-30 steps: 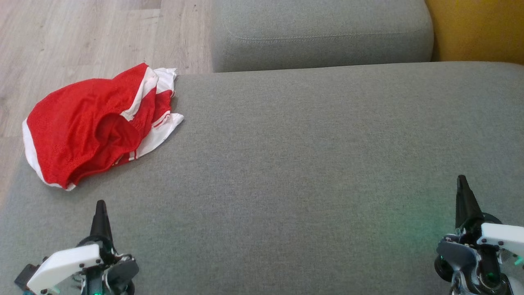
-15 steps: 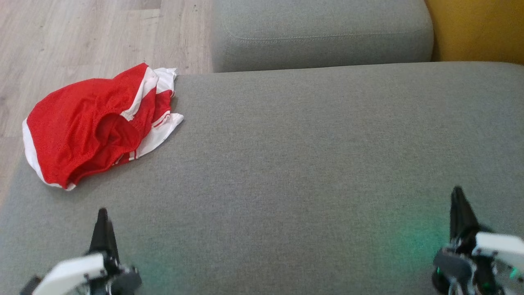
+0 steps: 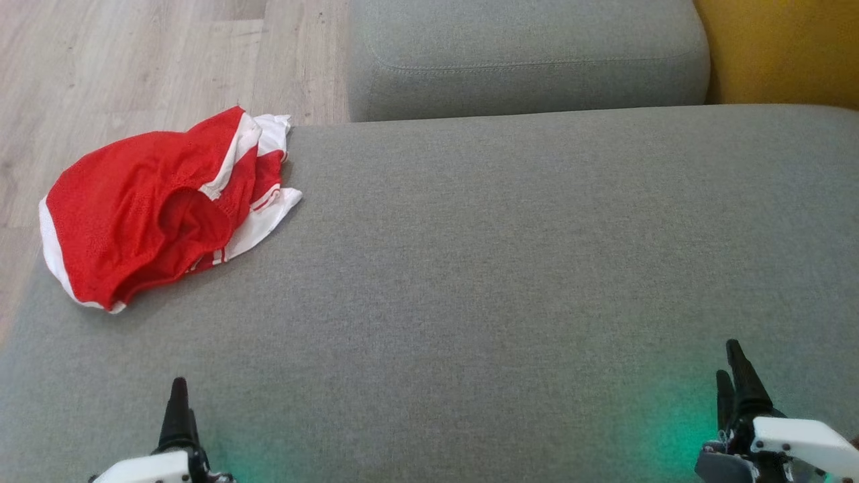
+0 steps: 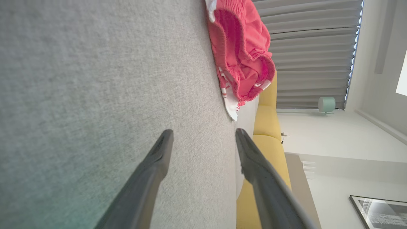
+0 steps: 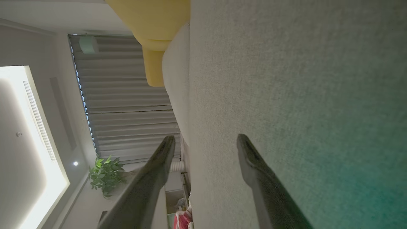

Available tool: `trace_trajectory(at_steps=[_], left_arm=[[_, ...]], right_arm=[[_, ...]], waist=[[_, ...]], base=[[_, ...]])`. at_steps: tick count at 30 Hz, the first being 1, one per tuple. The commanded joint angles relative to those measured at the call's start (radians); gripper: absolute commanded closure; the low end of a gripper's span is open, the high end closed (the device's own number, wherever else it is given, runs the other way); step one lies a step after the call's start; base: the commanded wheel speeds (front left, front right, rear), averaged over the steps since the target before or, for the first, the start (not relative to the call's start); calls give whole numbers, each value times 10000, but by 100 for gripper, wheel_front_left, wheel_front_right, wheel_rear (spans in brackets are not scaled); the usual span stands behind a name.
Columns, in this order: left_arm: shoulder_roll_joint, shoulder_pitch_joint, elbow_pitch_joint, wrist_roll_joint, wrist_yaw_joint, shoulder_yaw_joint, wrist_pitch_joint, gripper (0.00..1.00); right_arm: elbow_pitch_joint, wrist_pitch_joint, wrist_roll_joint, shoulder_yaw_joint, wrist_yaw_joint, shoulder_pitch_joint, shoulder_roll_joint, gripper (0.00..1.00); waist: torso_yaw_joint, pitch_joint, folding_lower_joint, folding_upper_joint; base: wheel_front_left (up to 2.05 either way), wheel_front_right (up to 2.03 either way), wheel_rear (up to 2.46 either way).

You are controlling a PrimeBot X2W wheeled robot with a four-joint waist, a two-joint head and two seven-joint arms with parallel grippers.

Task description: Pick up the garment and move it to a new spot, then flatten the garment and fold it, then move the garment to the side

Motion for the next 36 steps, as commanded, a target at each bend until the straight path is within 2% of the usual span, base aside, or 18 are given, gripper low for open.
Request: trace_trajectory(at_steps=[1,36], left_arm=[[38,-405,-402,296,-6,-47,-105,0],[85,-209,-1561,5160,684,-1155,-1292,0]], right_arm=[[-379,-115,-333,109,22,-458,-153,0],[-1205,-1295,-5330,1270,70,-332,-276,0]], waist=[[2,-8,0,0],[-35,-242,0,0]], base=[[0,0,0],[0,0,0]])
